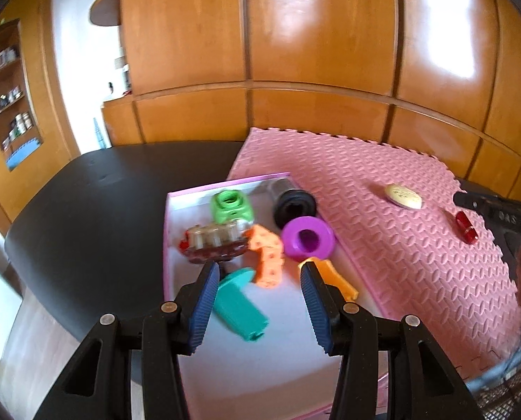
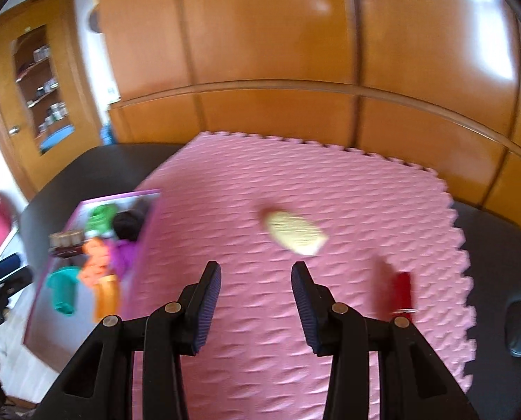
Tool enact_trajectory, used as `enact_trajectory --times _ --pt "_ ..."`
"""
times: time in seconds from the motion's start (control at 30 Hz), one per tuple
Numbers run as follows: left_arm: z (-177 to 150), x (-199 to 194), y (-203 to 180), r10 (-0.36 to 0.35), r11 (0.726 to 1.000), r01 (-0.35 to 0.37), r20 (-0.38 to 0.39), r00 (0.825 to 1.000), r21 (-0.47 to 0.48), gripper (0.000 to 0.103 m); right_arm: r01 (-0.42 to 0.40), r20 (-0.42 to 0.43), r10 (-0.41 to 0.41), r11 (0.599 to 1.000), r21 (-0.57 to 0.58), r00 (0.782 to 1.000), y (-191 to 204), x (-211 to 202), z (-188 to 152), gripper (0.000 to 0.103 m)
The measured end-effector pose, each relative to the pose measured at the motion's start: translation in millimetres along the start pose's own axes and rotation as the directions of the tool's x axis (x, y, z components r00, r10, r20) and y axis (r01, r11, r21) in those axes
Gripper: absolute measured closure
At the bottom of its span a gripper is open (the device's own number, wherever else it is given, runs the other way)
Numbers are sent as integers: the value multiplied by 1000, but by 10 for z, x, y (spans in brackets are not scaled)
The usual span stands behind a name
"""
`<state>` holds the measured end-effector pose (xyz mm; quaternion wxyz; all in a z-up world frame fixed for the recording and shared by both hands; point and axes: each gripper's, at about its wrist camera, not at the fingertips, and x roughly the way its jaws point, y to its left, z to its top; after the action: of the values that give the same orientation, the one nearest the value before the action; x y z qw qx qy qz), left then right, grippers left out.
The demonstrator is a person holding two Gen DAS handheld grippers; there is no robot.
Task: Organize rigid objects
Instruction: 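Move both grippers back over the yellow roller and red lipstick on the mat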
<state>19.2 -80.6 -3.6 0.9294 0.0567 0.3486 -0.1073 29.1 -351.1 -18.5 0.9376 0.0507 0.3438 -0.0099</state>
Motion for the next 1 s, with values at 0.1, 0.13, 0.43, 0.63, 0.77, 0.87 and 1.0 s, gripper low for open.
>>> enact_trajectory --times 0.1,0.13,0.43,0.63,0.77,0.87,1.0 --pt "39 15 -135 -17 999 17 1 1000 28 54 90 12 -91 994 62 996 -385 50 -32 61" --pt "56 25 -189 -24 999 24 0 1000 40 54 116 11 -117 989 88 993 -507 82 -52 61" --pt "260 246 -683 -106 988 111 -46 993 112 45 188 -23 -196 892 412 980 -1347 66 -233 61" --pt "412 482 -1140 -185 963 200 -96 978 178 31 192 -55 -190 852 486 980 -1472 84 -251 61" --pt "533 740 -1475 -213 941 239 -130 968 238 20 177 -52 -175 848 500 983 -1474 70 -255 61" --pt "638 991 -1652 -243 932 280 -179 954 231 19 169 -57 -163 848 502 985 -1462 76 -253 61" --pt "747 1310 -1864 -253 924 302 -216 943 235 17 161 -73 -144 844 511 987 -1466 102 -256 61"
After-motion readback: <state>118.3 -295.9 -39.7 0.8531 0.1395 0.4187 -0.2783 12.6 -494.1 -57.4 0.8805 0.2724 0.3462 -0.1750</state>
